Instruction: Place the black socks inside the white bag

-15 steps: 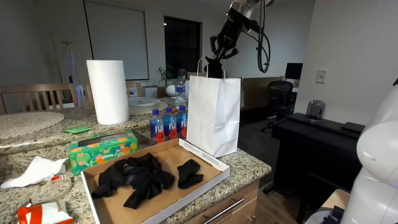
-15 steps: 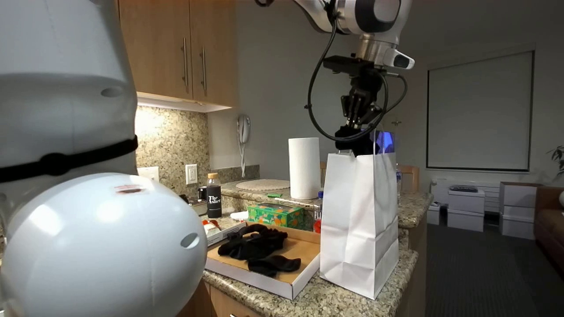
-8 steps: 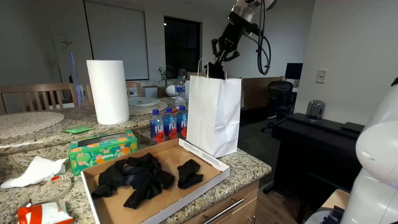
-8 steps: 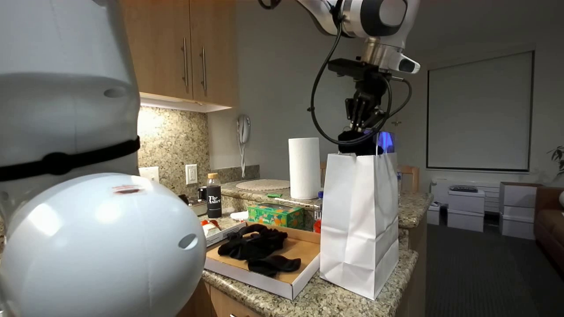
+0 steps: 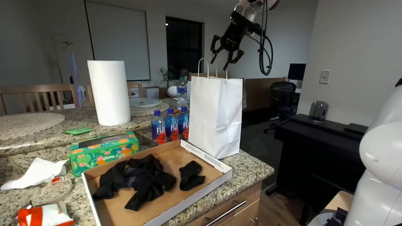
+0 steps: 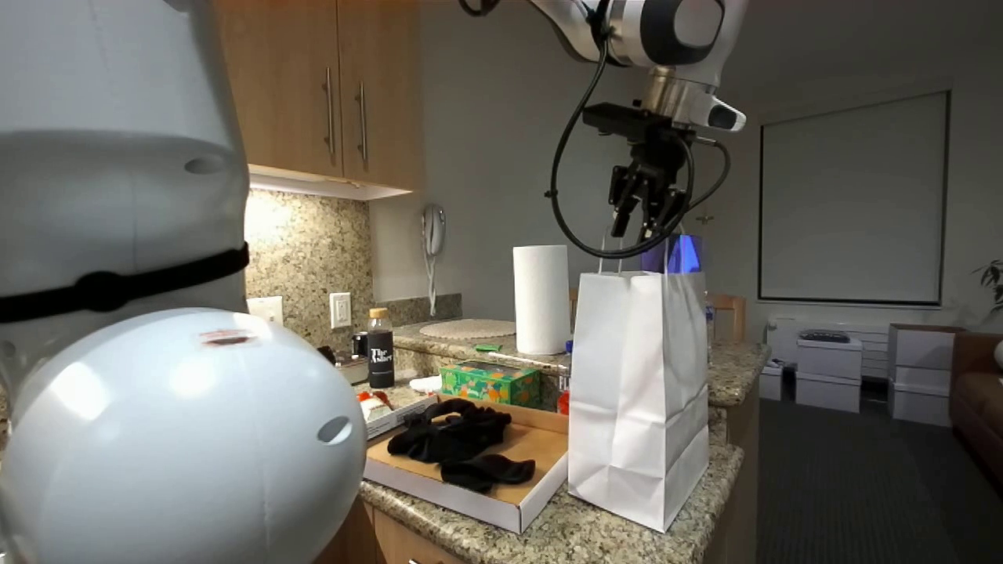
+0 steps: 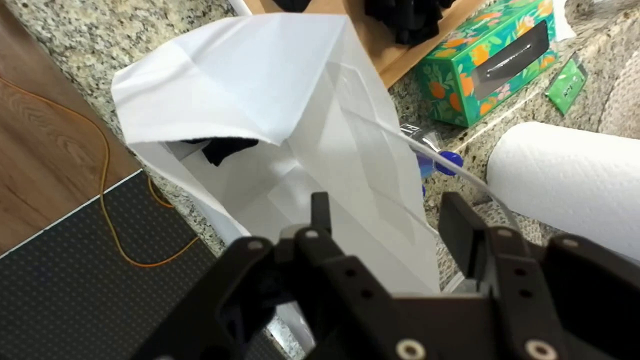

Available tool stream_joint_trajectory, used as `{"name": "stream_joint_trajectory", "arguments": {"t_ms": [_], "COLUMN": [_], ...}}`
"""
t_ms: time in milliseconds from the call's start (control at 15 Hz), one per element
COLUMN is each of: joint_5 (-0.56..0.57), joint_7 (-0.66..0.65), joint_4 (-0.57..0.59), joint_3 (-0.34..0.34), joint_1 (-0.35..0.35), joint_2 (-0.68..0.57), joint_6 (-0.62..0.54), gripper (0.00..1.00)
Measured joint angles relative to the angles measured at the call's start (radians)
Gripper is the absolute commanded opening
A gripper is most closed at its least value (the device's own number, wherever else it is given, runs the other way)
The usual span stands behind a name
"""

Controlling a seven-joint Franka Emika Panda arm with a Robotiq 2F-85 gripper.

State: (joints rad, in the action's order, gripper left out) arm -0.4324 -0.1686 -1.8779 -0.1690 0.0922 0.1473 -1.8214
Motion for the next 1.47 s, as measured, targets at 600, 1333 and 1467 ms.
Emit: {"name": "stream_joint_trajectory", "arguments": {"t_ms": [600,1333,1467], "joint_5": [-0.011,0.054,0.062], "joint_7": [0.01,0.091,0.124], "joint_4": [0.0,-0.075,-0.104], "joint_3": [0.051,0.258,0.29], "joint_1": [-0.017,-0.194,-0.225], "joint_2": [0.119,0.125,0.095], "joint_6": [-0.001,0.023,0.013], "gripper": [1.0,1.0,1.0]}}
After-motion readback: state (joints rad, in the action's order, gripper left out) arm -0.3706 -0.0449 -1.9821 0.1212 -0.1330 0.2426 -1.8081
